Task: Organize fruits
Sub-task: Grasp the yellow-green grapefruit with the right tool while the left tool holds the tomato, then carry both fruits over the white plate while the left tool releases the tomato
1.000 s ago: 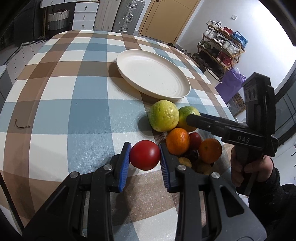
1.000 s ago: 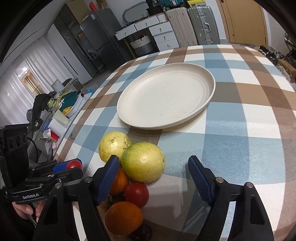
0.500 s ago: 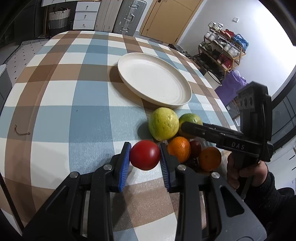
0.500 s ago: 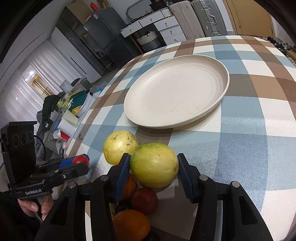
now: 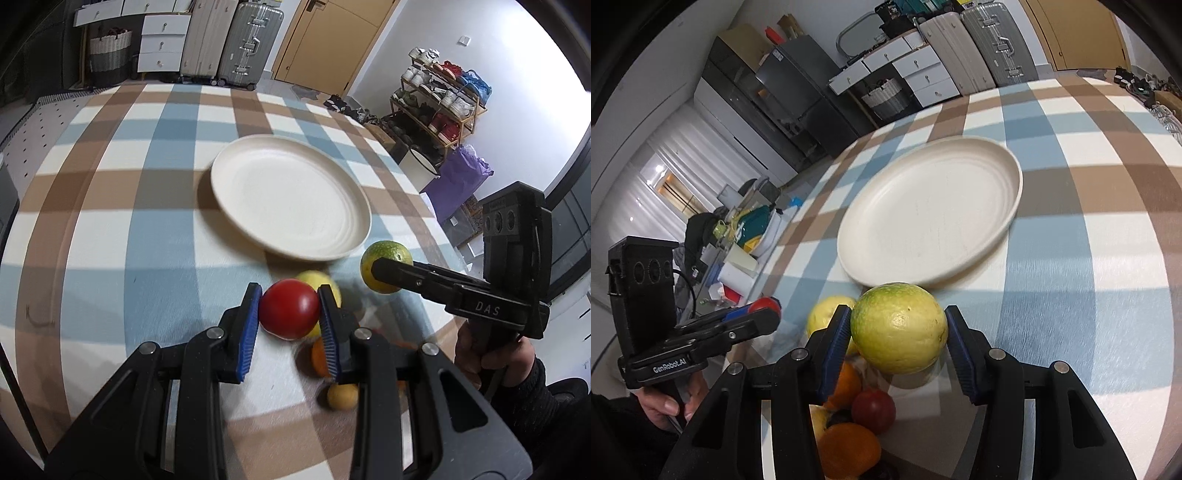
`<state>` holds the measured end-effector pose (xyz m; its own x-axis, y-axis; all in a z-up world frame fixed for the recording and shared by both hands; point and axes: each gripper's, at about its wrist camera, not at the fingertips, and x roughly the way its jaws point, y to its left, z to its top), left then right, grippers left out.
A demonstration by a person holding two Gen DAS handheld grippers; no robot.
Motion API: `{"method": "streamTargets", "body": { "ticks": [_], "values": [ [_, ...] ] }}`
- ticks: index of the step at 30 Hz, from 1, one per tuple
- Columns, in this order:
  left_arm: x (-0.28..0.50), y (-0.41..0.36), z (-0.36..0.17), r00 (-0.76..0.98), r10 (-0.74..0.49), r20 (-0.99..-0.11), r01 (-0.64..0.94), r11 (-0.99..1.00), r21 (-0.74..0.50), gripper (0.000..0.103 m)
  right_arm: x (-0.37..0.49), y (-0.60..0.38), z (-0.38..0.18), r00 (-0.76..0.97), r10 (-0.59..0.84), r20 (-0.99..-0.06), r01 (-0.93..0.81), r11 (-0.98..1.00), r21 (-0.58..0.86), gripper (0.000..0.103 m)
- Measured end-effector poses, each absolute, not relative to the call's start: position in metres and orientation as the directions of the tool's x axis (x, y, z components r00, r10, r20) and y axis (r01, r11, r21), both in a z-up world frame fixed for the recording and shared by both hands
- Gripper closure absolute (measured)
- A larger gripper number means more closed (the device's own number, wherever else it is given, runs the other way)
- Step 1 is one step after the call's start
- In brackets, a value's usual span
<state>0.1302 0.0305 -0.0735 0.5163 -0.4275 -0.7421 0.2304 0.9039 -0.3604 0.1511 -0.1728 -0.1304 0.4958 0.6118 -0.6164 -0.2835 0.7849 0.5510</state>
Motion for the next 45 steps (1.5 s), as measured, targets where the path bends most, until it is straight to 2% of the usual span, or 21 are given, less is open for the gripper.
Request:
{"method": "streamTargets", "body": {
  "ticks": [18,35,45],
  "values": [
    [0.232,0.004,-0.045,0.515,-0.443,-0.734,0.272,0.896,-0.35,0.075,0.214,-0.178,-0.092,0.52,0.613,-0.595,-0.339,0.787,0.515,0.051],
    [0.309,-0.006,-0.097,0.477,-0.448,-0.756,0.243,0.894,-0.377,0.075,0.27,-0.176,-0.115,0.517,0.572,-0.636,-0.317,0.819,0.478,0.051],
    [0.33,-0.014,-0.11,0.466,-0.442,-0.766,0.224,0.897,-0.381,0.075,0.289,-0.174,-0.129,0.519,0.552,-0.652,-0.292,0.832,0.472,0.051]
  ]
}}
